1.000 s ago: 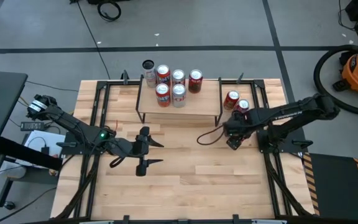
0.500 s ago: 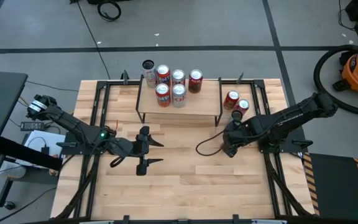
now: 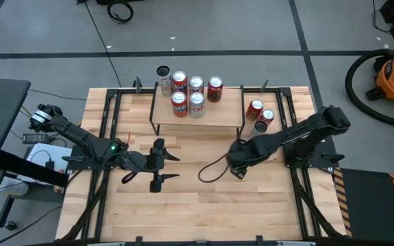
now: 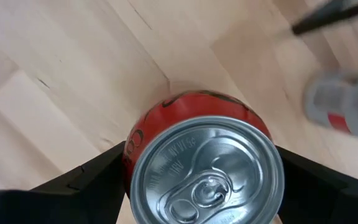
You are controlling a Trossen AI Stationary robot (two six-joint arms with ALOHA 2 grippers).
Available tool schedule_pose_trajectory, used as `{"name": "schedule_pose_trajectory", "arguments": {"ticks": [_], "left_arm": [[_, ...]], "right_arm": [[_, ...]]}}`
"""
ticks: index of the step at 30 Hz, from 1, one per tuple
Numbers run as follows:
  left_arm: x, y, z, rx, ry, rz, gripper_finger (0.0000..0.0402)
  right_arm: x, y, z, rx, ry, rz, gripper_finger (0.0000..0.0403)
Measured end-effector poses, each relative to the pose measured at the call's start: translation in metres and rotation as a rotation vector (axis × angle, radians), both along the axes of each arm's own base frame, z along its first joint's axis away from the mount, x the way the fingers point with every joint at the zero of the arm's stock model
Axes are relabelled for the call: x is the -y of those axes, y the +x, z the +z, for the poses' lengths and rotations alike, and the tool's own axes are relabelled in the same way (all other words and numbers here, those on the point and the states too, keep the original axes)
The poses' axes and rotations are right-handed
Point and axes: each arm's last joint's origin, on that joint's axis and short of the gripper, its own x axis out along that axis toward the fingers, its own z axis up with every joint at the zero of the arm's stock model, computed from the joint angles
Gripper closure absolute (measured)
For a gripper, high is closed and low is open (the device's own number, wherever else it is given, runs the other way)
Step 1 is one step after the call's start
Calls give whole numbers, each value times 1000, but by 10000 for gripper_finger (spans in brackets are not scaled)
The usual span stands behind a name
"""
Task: Place canned beverage on shelf
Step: Move the bottom red and black soda can to the center of the table
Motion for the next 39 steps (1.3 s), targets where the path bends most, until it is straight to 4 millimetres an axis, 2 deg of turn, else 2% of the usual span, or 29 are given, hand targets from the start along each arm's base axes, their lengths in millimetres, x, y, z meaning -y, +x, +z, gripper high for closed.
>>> {"name": "schedule_pose_trajectory", "arguments": {"ticks": [8,16,19,28,39], "left_arm": [[0,0,0,-6,-1,-3,127],[0,-1,-1,-12,2,-4,127],[0,-1,-1,-12,-1,-2,127],[0,-1,-3,-28,-10,-2,127],[0,-1,-3,-27,8,-10,127]], "right_arm": [[-2,45,6,23,-25,122,63],[4,77,-3,21,-25,211,36],[5,86,0,29,-18,231,24],[8,94,32,94,-86,199,18],[6,95,38,108,-96,207,19]]}}
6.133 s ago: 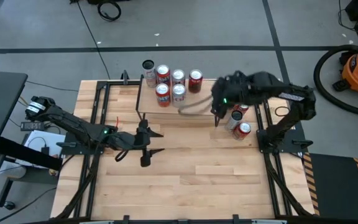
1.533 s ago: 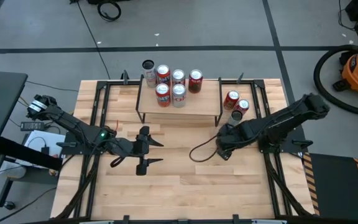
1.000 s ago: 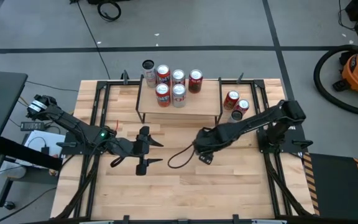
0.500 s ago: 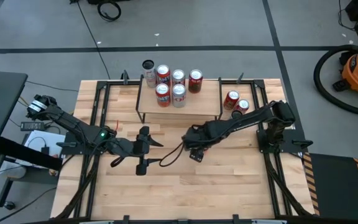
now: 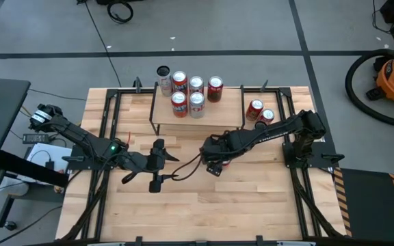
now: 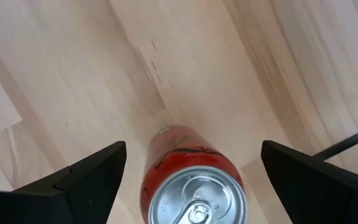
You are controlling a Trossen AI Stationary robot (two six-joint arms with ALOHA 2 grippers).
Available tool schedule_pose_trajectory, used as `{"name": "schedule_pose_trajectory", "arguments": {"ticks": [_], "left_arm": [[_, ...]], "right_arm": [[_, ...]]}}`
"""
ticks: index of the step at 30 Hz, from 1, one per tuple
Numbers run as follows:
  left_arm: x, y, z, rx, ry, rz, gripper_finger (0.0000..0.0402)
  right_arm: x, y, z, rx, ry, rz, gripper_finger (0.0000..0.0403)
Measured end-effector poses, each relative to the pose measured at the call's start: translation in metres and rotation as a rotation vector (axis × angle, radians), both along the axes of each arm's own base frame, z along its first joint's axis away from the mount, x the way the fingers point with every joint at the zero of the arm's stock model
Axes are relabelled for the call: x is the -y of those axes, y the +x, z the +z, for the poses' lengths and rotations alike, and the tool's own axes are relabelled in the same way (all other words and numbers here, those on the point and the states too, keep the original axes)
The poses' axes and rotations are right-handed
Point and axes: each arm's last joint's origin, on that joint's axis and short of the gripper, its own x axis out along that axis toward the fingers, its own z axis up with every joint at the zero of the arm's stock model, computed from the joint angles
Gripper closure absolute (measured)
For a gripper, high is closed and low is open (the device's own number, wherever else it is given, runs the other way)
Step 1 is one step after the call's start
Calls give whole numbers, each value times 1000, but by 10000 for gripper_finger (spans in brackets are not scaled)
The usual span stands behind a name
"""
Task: Place canned beverage on shelf
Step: Move the bottom red and black soda can to the center of the table
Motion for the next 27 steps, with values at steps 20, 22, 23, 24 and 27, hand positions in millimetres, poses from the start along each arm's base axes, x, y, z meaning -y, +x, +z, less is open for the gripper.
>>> {"name": "schedule_pose_trajectory", "arguments": {"ticks": [20,22,23,24,27], "left_arm": [[5,10,-22,36,-28,5,127],[8,19,-31,64,-32,14,127],[8,23,-34,75,-25,34,127],[8,28,-37,91,-25,51,127],[6,43,-53,90,-15,94,127]], "right_arm": [[-11,-30,29,-20,-59,56,21],[-20,-37,36,20,-91,59,21],[-24,-41,38,36,-109,52,21],[-28,-46,40,51,-127,46,21],[-38,-63,37,71,-159,11,21]]}}
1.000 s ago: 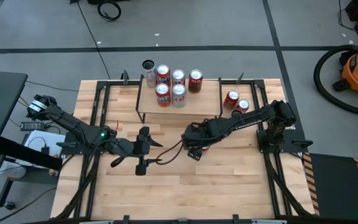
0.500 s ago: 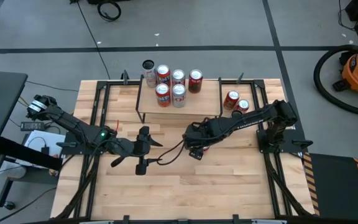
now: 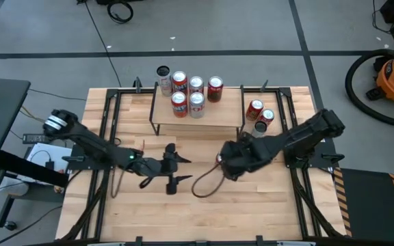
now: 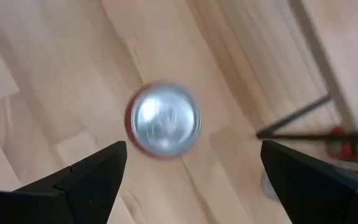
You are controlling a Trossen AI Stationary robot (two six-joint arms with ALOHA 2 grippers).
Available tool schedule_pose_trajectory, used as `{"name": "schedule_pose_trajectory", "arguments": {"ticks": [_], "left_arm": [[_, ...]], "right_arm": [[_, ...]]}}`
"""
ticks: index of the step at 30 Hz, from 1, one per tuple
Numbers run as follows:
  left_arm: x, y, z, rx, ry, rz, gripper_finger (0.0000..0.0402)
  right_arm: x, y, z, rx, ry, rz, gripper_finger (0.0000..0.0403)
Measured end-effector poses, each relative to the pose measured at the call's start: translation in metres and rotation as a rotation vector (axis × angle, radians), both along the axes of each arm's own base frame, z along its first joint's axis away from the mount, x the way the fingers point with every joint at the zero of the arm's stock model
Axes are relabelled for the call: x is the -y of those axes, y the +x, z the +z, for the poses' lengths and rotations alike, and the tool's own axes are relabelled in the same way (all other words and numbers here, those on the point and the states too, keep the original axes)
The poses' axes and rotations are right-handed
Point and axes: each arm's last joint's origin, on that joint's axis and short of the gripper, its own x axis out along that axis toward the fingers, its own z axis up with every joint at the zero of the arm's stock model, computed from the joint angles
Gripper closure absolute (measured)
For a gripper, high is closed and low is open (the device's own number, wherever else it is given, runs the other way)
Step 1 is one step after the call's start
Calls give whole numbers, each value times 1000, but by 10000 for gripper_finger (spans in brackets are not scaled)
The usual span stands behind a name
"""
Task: Place canned beverage on shelf
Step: Move the bottom red and black soda can to the center of the table, then put the bottom red and black soda can on the shelf
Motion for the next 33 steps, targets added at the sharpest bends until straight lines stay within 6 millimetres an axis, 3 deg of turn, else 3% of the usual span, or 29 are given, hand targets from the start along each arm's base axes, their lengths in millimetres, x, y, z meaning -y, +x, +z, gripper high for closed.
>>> {"name": "schedule_pose_trajectory", "arguments": {"ticks": [7,12,18,23,33], "left_arm": [[-10,20,-26,-24,-21,52,127],[-20,24,-28,-32,-34,59,127],[-32,28,-30,-66,-90,-41,127],[-37,27,-33,-103,-89,-38,127],[-37,26,-35,-123,-77,-22,127]], "right_arm": [[-18,-27,-19,-13,20,-58,21],[-22,-38,-30,-9,2,-95,21],[-13,-49,-51,6,27,-186,21],[-11,-53,-57,31,36,-251,21],[-25,-59,-64,204,-159,-183,21]]}}
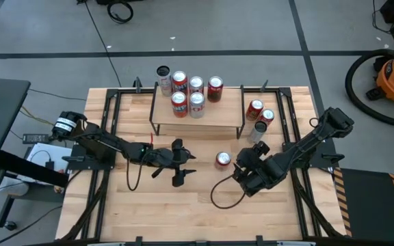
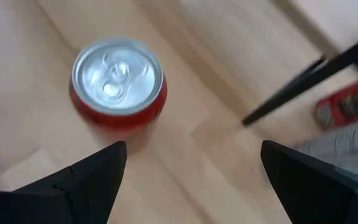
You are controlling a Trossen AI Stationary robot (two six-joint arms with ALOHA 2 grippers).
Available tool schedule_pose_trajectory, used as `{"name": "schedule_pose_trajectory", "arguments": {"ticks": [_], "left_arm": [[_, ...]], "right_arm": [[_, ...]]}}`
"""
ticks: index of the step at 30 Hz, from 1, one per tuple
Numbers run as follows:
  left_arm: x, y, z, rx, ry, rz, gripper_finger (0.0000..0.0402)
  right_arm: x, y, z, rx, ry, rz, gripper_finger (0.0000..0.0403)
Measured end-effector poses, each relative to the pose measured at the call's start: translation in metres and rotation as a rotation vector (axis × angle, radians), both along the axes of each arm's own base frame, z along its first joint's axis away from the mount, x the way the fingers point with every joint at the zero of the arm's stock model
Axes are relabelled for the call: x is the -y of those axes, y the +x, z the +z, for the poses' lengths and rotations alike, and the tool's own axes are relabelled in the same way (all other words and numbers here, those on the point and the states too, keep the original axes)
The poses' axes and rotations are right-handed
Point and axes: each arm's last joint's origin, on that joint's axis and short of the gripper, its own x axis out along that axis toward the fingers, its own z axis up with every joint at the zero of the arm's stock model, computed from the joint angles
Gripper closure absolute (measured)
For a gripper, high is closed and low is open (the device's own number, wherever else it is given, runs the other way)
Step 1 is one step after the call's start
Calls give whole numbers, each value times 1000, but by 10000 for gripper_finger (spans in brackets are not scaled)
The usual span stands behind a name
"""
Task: Place canned beverage on shelf
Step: Put the bottom red and black soda can on the shelf
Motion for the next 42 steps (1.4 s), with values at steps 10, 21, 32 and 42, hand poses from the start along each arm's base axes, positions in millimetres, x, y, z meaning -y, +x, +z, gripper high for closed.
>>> {"name": "schedule_pose_trajectory", "arguments": {"ticks": [10,21,32,42], "left_arm": [[-1,0,1,11,-8,43,127],[-1,-1,-1,-13,-10,50,127],[-4,-1,-1,3,-13,152,127],[4,17,-22,173,-24,373,127]], "right_arm": [[2,2,-31,147,-166,69,21],[3,4,-29,89,-145,136,21],[-3,-15,-29,87,-209,102,21],[17,-29,-67,175,-262,-10,21]]}}
